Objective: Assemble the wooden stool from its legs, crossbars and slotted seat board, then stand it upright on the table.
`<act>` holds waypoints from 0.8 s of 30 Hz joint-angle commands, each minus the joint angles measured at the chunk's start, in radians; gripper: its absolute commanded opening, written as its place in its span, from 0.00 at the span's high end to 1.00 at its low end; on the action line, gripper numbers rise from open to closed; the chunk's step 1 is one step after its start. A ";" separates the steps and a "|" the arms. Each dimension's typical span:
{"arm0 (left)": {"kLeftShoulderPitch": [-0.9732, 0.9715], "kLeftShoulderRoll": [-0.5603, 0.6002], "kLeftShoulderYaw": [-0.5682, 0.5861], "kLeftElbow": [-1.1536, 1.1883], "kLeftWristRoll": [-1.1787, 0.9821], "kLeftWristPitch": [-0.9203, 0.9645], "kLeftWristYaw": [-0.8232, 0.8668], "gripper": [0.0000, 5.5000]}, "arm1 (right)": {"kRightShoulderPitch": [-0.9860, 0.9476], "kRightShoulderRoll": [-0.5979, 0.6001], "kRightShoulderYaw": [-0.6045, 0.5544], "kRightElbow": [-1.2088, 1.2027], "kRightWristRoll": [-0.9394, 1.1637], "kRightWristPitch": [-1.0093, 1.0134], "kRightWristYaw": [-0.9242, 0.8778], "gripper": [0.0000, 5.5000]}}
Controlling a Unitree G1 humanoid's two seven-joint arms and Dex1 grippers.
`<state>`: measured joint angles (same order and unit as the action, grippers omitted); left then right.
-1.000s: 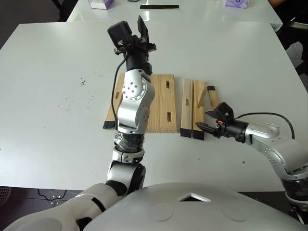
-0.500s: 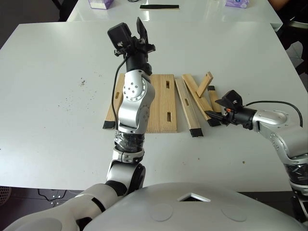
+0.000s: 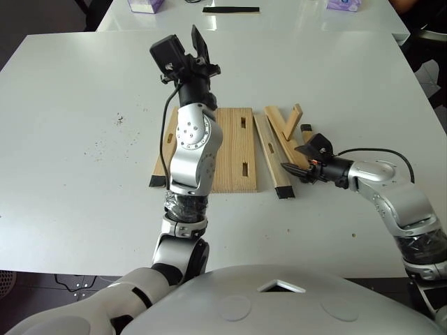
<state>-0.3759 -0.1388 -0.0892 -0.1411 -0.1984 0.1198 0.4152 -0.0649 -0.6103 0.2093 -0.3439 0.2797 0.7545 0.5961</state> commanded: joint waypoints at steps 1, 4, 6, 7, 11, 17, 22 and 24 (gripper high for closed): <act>0.101 -0.096 -0.027 0.019 -0.007 0.019 -0.005 0.60 | 0.033 0.018 0.007 -0.006 -0.019 0.018 -0.028 0.40; 0.094 -0.101 -0.022 0.027 -0.008 0.013 -0.002 0.60 | 0.046 0.016 0.002 -0.020 -0.021 0.030 -0.034 0.40; 0.091 -0.103 -0.021 0.032 -0.009 0.009 -0.002 0.60 | 0.049 0.011 -0.005 -0.020 -0.022 0.033 -0.037 0.40; 0.090 -0.104 -0.023 0.034 -0.011 0.008 -0.004 0.60 | 0.050 0.015 -0.019 -0.022 -0.017 0.034 -0.043 0.40; 0.089 -0.106 -0.033 0.038 -0.013 0.010 -0.011 0.60 | 0.040 0.038 -0.083 -0.057 0.022 0.052 -0.055 0.40; 0.099 -0.106 -0.041 0.024 -0.017 0.015 -0.008 0.60 | 0.017 0.058 -0.106 -0.081 0.045 0.085 -0.065 0.40; 0.101 -0.105 -0.058 0.017 -0.022 0.024 -0.013 0.60 | 0.053 0.078 -0.061 -0.065 -0.014 0.099 -0.132 0.40; 0.102 -0.104 -0.063 0.016 -0.026 0.026 -0.017 0.60 | 0.058 0.100 -0.076 -0.077 -0.011 0.098 -0.153 0.40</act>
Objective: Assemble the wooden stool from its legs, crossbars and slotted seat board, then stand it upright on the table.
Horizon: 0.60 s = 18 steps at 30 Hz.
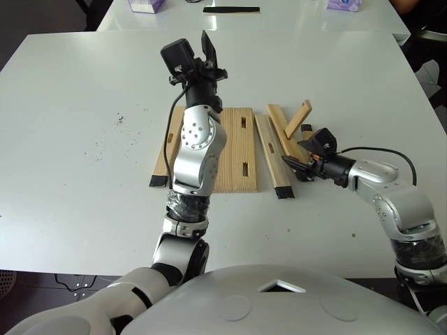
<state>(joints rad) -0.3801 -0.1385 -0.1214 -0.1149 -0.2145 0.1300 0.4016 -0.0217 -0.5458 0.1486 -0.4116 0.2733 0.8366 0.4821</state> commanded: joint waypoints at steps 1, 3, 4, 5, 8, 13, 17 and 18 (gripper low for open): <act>0.106 -0.104 -0.032 -0.010 -0.013 0.018 -0.007 0.60 | 0.013 0.044 -0.024 -0.014 -0.001 0.017 -0.047 0.40; 0.107 -0.103 -0.034 -0.012 -0.014 0.021 -0.010 0.60 | 0.008 0.051 -0.032 -0.015 0.002 0.019 -0.052 0.40; 0.108 -0.102 -0.036 -0.013 -0.013 0.022 -0.011 0.60 | 0.008 0.052 -0.031 -0.014 0.001 0.020 -0.053 0.40; 0.108 -0.101 -0.037 -0.013 -0.012 0.023 -0.012 0.60 | 0.009 0.051 -0.027 -0.014 -0.002 0.024 -0.053 0.40; 0.107 -0.101 -0.039 -0.013 -0.009 0.023 -0.011 0.60 | 0.015 0.044 -0.001 -0.001 -0.025 0.031 -0.059 0.40; 0.102 -0.103 -0.041 -0.008 -0.010 0.021 -0.009 0.60 | 0.019 0.041 0.006 -0.001 -0.034 0.049 -0.063 0.40; 0.100 -0.102 -0.042 -0.006 -0.012 0.020 -0.008 0.60 | 0.025 0.029 0.006 0.012 -0.053 0.058 -0.064 0.40; 0.099 -0.102 -0.042 -0.006 -0.013 0.020 -0.008 0.60 | 0.029 0.025 0.003 0.015 -0.056 0.059 -0.063 0.40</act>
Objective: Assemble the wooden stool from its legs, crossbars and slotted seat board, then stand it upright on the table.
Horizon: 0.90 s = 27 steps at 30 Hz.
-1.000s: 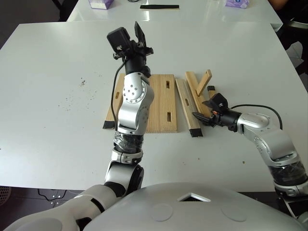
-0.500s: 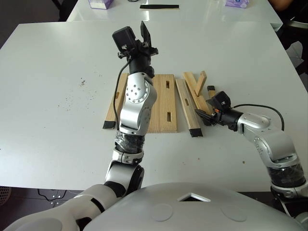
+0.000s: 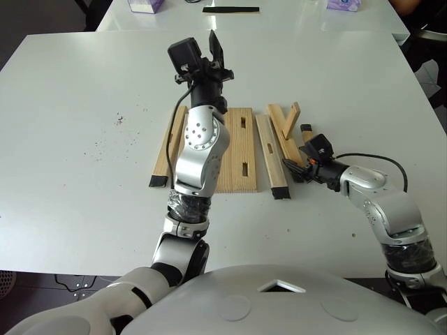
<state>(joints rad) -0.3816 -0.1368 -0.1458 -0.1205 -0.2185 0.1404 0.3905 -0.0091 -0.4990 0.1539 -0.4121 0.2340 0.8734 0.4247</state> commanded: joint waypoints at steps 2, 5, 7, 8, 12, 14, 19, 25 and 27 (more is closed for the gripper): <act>0.101 -0.102 -0.017 -0.001 -0.009 0.010 0.003 0.60 | 0.021 -0.029 -0.003 0.018 -0.022 0.025 -0.002 0.40; 0.101 -0.101 -0.016 -0.001 -0.009 0.010 0.003 0.60 | 0.027 -0.027 0.011 0.012 -0.027 0.034 -0.003 0.40; 0.100 -0.100 -0.016 -0.002 -0.009 0.011 0.002 0.60 | 0.030 -0.018 0.025 0.012 -0.032 0.038 -0.009 0.43; 0.098 -0.100 -0.016 0.001 -0.010 0.011 0.000 0.60 | 0.033 -0.012 0.028 0.012 -0.033 0.041 -0.015 0.45; 0.093 -0.098 -0.015 0.008 -0.014 0.015 -0.007 0.60 | 0.037 0.000 0.030 0.010 -0.039 0.045 -0.037 0.54; 0.093 -0.096 -0.014 0.008 -0.014 0.014 -0.009 0.60 | 0.037 0.003 0.031 0.007 -0.045 0.042 -0.045 0.59; 0.089 -0.093 -0.009 0.011 -0.015 0.014 -0.011 0.60 | 0.034 0.017 0.023 -0.003 -0.055 0.041 -0.062 0.62; 0.083 -0.090 -0.001 0.020 -0.020 0.012 -0.018 0.60 | 0.003 0.072 -0.034 -0.012 -0.047 0.004 -0.099 0.62; 0.080 -0.090 0.010 0.025 -0.035 0.003 -0.029 0.60 | -0.047 0.120 -0.079 0.002 -0.018 -0.009 -0.109 0.62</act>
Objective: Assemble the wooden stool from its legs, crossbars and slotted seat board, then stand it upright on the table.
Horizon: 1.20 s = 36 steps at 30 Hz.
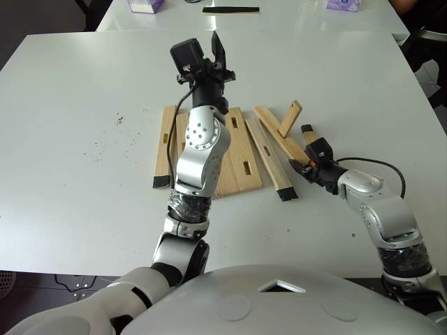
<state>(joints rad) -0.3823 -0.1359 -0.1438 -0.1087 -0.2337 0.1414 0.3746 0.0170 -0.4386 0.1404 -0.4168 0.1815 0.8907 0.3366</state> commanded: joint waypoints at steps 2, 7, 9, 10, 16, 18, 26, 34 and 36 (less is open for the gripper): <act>0.072 -0.094 0.025 0.023 -0.058 -0.012 -0.039 0.60 | -0.146 0.123 -0.131 0.055 0.084 -0.022 -0.030 0.62; -0.025 -0.098 0.127 0.067 -0.286 0.033 -0.165 0.60 | -0.360 0.259 -0.316 0.278 0.237 -0.032 -0.046 0.62; -0.060 -0.082 0.187 0.027 -0.490 0.133 -0.250 0.60 | -0.440 0.267 -0.380 0.341 0.315 -0.016 -0.015 0.62; -0.067 -0.064 0.219 -0.002 -0.597 0.186 -0.288 0.60 | -0.481 0.259 -0.401 0.372 0.352 -0.004 0.016 0.62; -0.022 0.146 0.346 -0.152 -0.919 0.381 -0.482 0.55 | -0.648 0.196 -0.435 0.457 0.522 0.040 0.207 0.62; 0.008 0.220 0.372 -0.187 -0.997 0.447 -0.547 0.51 | -0.654 0.155 -0.419 0.425 0.581 0.058 0.309 0.62; 0.023 0.415 0.411 -0.211 -1.227 0.636 -0.688 0.42 | -0.632 -0.015 -0.321 0.374 0.666 0.054 0.684 0.62; -0.073 0.505 0.374 -0.136 -1.283 0.738 -0.800 0.42 | -0.586 -0.085 -0.267 0.334 0.704 0.055 0.831 0.62; -0.088 0.522 0.369 -0.120 -1.284 0.757 -0.816 0.42 | -0.560 -0.095 -0.252 0.315 0.700 0.047 0.845 0.62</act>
<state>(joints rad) -0.4436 0.3566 0.2356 -0.2466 -1.5133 0.8705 -0.4237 -0.5650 -0.5161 -0.1217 -0.0691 0.8645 0.9475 1.1621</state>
